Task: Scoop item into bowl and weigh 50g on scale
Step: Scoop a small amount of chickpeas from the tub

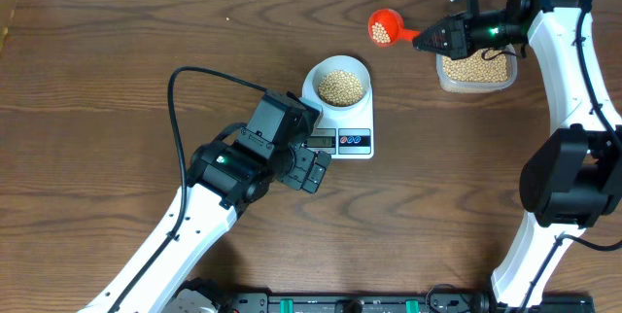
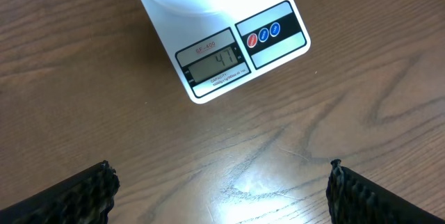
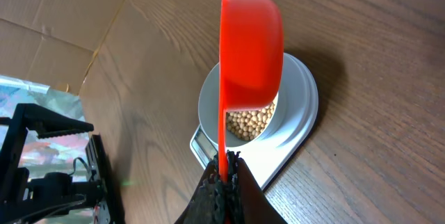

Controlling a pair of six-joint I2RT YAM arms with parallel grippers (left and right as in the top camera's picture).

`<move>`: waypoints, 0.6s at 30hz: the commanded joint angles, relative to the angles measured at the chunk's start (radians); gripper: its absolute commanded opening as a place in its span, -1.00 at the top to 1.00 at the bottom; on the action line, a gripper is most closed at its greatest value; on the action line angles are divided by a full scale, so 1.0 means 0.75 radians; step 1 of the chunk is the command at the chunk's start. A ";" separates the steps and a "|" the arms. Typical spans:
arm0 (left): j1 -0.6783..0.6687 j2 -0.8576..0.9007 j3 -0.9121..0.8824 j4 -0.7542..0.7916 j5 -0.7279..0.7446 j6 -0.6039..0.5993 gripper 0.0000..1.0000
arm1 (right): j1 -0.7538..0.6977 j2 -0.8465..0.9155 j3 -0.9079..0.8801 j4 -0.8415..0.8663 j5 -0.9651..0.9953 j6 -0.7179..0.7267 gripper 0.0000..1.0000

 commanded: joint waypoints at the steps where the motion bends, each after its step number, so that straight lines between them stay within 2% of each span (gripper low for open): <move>1: 0.005 -0.003 0.009 -0.002 -0.008 -0.002 -0.96 | 0.005 0.014 0.029 0.003 -0.037 -0.013 0.98; 18: 0.005 -0.004 0.009 -0.002 -0.008 -0.002 -0.95 | 0.006 0.014 0.029 -0.016 -0.032 -0.034 0.98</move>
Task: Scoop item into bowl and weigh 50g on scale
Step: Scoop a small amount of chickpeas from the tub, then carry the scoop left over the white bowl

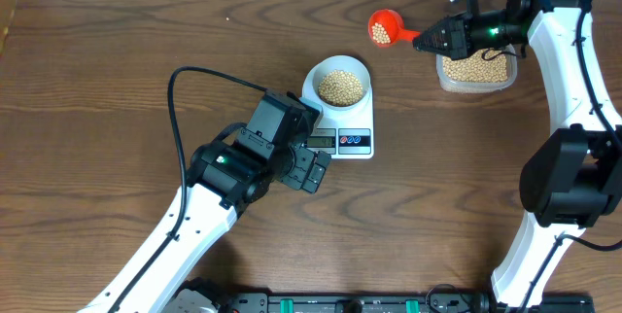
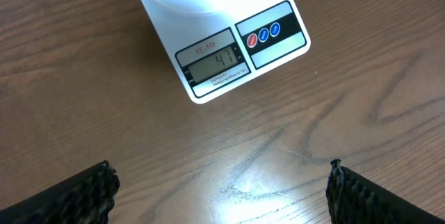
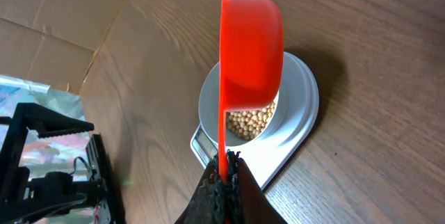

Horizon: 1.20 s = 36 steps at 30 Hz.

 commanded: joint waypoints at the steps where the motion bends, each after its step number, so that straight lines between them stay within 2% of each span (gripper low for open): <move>1: 0.005 -0.004 0.009 -0.002 -0.007 -0.001 -0.96 | 0.006 0.014 0.029 -0.014 -0.030 -0.038 0.98; 8: 0.005 -0.004 0.009 -0.003 -0.007 -0.002 -0.96 | 0.037 0.014 0.028 -0.121 -0.003 -0.171 0.98; 14: 0.005 -0.004 0.009 -0.002 -0.007 -0.001 -0.96 | 0.073 0.014 0.028 -0.132 0.003 -0.173 0.98; 36: 0.005 -0.004 0.009 -0.002 -0.007 -0.002 -0.95 | 0.224 0.014 0.028 -0.027 0.344 -0.244 0.98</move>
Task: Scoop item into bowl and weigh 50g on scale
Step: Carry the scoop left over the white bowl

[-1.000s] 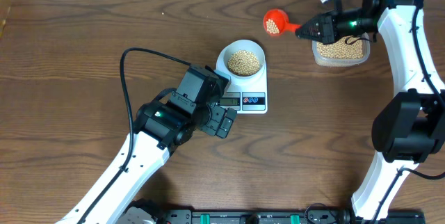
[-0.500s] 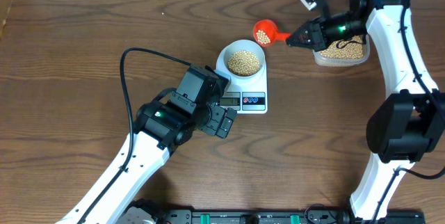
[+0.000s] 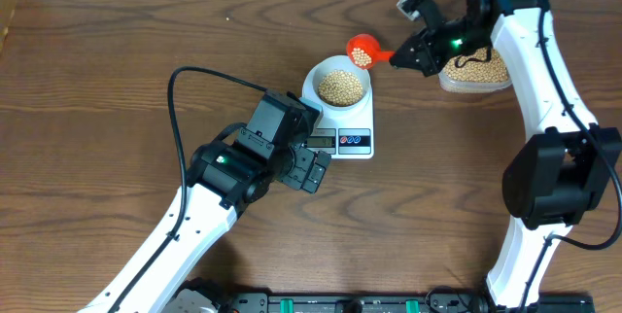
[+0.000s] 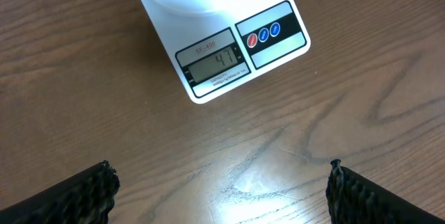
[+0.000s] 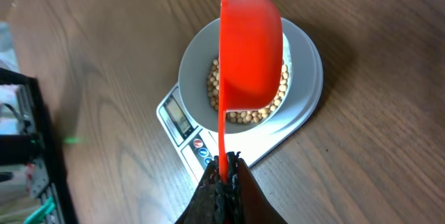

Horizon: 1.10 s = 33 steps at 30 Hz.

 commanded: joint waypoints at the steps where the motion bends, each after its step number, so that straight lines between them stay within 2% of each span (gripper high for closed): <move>1: 0.005 -0.004 0.009 -0.002 -0.008 -0.002 -0.96 | 0.032 0.014 0.028 0.003 0.049 -0.037 0.98; 11: 0.005 -0.003 0.009 -0.003 -0.008 -0.001 -0.96 | 0.129 0.014 0.028 0.007 0.245 -0.072 0.98; 33: 0.005 -0.003 0.009 -0.002 -0.008 -0.002 -0.96 | 0.196 0.014 0.028 0.063 0.393 -0.200 0.98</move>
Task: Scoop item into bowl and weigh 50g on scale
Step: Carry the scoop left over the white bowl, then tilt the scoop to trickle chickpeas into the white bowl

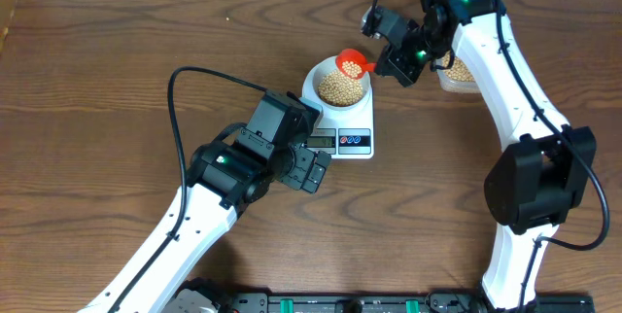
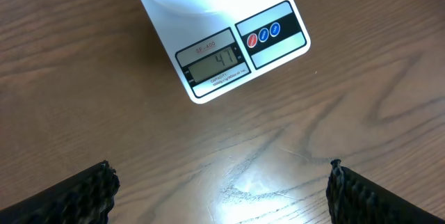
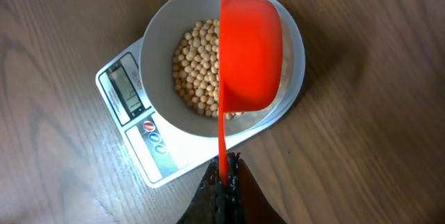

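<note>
A white bowl of pale beans stands on the white scale. The scale's display reads 47 in the left wrist view. My right gripper is shut on the handle of an orange scoop, which hangs over the bowl's right rim. From the right wrist the scoop covers the right half of the bowl, and the right gripper pinches its thin handle. My left gripper is open, low over bare table in front of the scale, with nothing between its fingers.
A clear tub of the same beans stands right of the scale, partly under my right arm. A black cable loops over the table left of the bowl. The table's far edge runs along the top of the overhead view.
My right gripper has carried the scoop left and nearer, from just right of the bowl to over its right rim. The left arm and the 47 reading are unchanged.
At first my right gripper held the loaded scoop high by the bean tub, and stayed there. Later it was beside the bowl's upper right. Now the scoop hangs over the bowl. The left gripper stayed open before the scale, which read 47 throughout.
</note>
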Controlling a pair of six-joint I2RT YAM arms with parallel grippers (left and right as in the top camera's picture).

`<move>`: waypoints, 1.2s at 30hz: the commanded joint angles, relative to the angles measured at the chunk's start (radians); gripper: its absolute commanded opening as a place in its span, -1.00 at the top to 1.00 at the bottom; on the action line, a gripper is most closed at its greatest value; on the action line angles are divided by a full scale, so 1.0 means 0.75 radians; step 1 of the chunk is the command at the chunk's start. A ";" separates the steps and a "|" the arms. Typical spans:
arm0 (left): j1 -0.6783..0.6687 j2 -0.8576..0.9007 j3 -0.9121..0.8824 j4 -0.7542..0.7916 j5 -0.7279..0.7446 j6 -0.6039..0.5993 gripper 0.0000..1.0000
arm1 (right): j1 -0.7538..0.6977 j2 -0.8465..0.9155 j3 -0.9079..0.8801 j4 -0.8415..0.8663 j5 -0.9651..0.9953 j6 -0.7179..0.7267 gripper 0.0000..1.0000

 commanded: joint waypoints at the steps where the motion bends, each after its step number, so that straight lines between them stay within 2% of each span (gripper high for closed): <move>1: 0.005 -0.004 0.009 -0.002 -0.008 -0.001 -0.96 | 0.013 0.014 0.028 0.003 0.003 -0.033 0.98; 36: 0.005 -0.003 0.009 -0.002 -0.008 -0.001 -0.96 | 0.013 0.014 0.028 0.008 0.033 -0.159 0.98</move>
